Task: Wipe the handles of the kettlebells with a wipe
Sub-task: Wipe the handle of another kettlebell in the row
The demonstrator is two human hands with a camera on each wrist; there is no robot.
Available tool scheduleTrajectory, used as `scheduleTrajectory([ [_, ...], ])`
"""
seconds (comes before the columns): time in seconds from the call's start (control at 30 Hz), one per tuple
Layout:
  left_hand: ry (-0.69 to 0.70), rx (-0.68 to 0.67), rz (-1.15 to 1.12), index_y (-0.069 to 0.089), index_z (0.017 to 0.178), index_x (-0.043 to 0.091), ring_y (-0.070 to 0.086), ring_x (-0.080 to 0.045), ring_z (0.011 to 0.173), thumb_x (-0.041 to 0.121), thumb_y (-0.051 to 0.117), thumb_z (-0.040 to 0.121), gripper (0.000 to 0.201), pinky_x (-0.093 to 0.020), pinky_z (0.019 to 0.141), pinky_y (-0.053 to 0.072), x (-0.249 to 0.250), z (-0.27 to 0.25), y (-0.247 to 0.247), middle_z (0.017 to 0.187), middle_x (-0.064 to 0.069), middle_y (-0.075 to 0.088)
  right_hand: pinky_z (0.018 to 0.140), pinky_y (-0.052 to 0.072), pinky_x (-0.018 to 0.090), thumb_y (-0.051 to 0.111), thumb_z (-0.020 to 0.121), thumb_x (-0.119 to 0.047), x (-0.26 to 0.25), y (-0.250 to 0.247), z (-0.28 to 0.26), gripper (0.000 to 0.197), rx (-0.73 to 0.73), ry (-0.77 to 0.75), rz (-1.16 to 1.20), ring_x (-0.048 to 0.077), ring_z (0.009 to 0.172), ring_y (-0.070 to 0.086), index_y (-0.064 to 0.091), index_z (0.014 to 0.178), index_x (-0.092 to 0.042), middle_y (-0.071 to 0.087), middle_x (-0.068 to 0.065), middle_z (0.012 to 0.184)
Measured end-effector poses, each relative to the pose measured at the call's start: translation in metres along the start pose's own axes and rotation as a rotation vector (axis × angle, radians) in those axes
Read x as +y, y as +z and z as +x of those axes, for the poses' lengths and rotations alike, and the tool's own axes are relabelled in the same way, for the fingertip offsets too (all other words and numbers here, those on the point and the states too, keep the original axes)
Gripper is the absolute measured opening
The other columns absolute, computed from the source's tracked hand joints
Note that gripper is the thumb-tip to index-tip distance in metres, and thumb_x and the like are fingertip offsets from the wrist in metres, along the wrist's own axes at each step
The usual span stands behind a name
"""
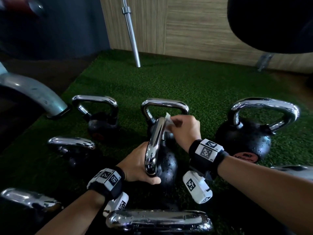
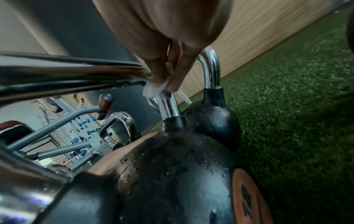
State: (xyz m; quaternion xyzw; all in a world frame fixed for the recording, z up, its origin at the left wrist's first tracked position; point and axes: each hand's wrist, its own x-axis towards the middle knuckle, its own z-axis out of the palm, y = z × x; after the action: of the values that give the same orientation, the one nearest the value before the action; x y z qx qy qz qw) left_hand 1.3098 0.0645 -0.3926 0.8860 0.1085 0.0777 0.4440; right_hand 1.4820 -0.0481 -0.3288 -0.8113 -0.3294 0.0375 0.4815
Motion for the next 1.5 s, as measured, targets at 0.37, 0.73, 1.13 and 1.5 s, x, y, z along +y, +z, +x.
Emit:
scheduleTrajectory([
  [0.37,-0.060,0.001,-0.174,0.052,0.131,0.022,0.063,0.003,0.108,0.008,0.099,0.058,0.087,-0.019,0.093,0.049,-0.006,-0.001,-0.003,0.113,0.020,0.067,0.075,0.044,0.005,0.078,0.080,0.005,-0.020,-0.004,-0.003,0.018,0.027,-0.339,-0.061,0.000,0.074,0.061,0.081,0.094,-0.004,0.077,0.006,0.087],
  [0.73,-0.083,0.004,-0.335,0.038,0.144,0.019,0.052,0.020,0.118,-0.007,0.091,0.065,0.098,-0.002,0.093,0.039,-0.008,0.000,-0.008,0.123,0.024,0.063,0.082,0.054,0.015,0.080,0.078,0.007,-0.036,-0.011,-0.010,0.023,-0.162,-0.673,-0.060,0.006,0.083,0.063,0.081,0.098,-0.004,0.071,0.003,0.093],
  [1.13,-0.029,-0.019,-0.376,0.044,0.144,0.009,0.055,0.005,0.127,-0.005,0.091,0.065,0.093,-0.016,0.104,0.040,-0.011,0.003,-0.012,0.131,0.028,0.062,0.075,0.049,0.004,0.087,0.073,0.000,-0.050,-0.015,-0.034,0.019,-0.233,-0.628,0.019,-0.005,0.071,0.062,0.082,0.091,-0.006,0.076,0.001,0.087],
  [1.5,0.030,-0.105,-0.367,0.048,0.140,-0.004,0.050,0.000,0.134,-0.007,0.084,0.074,0.075,-0.017,0.111,0.037,-0.020,0.008,-0.011,0.143,0.015,0.058,0.062,0.049,0.009,0.095,0.063,-0.007,-0.054,-0.015,-0.043,0.027,-0.452,-0.246,0.072,-0.005,0.059,0.062,0.074,0.070,-0.023,0.071,-0.010,0.066],
])
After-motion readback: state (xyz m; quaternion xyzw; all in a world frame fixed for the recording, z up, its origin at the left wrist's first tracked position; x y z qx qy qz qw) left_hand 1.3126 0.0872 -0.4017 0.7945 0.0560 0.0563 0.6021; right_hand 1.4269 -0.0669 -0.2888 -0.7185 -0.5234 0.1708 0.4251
